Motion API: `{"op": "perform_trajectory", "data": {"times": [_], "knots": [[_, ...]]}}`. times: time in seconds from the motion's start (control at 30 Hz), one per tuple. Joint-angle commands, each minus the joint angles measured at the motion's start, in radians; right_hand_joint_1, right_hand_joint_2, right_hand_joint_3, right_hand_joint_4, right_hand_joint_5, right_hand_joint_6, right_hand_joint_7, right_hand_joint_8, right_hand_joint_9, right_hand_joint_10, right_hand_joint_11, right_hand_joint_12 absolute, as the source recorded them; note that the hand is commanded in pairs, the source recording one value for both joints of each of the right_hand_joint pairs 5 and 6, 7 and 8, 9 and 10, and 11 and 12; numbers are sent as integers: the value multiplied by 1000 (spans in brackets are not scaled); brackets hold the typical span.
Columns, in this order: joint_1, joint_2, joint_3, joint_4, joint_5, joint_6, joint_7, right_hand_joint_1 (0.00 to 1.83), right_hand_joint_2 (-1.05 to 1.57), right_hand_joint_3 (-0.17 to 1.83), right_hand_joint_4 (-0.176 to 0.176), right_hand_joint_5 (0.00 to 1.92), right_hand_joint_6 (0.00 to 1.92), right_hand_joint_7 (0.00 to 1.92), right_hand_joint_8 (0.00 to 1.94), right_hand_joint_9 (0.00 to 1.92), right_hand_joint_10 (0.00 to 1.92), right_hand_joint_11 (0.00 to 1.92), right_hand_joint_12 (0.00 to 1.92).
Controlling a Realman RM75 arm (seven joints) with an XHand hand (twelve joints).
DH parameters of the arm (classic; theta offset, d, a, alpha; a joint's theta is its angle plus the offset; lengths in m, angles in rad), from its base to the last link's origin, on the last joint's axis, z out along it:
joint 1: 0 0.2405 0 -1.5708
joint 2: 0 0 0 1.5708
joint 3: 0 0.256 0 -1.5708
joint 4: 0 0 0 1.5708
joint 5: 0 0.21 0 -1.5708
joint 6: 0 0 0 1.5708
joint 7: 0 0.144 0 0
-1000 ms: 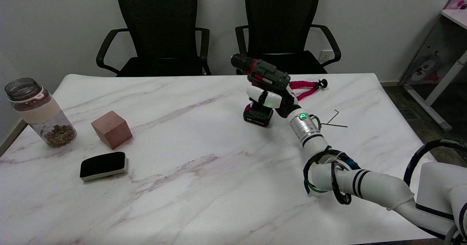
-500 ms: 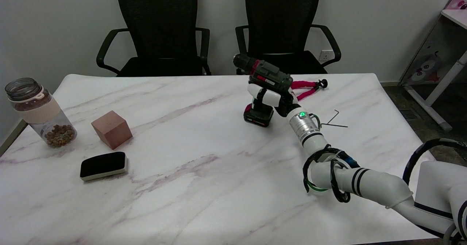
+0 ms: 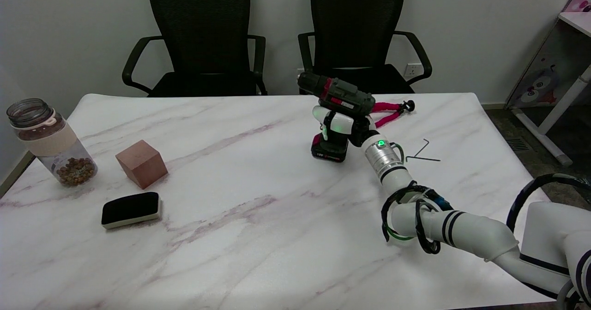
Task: Pick up the power screwdriver.
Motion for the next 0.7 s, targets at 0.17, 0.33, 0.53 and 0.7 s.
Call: {"op": "perform_trajectory", "data": {"times": [0.17, 0.33, 0.53, 0.7], "knots": [[12, -9, 1, -33, 2, 6, -2, 922, 784, 840, 176, 1677, 1677, 1677, 1677, 1771, 1771, 1535, 1535], [12, -7, 1, -61, 0, 10, -3, 886, 783, 815, 176, 1685, 1685, 1685, 1685, 1796, 1796, 1574, 1574], [15, 6, 3, -129, -8, 28, -4, 903, 766, 777, 176, 1676, 1676, 1676, 1676, 1824, 1824, 1631, 1631], [21, 33, 3, -214, -9, 59, -6, 900, 765, 739, 176, 1670, 1670, 1670, 1670, 1867, 1867, 1705, 1705]]}}
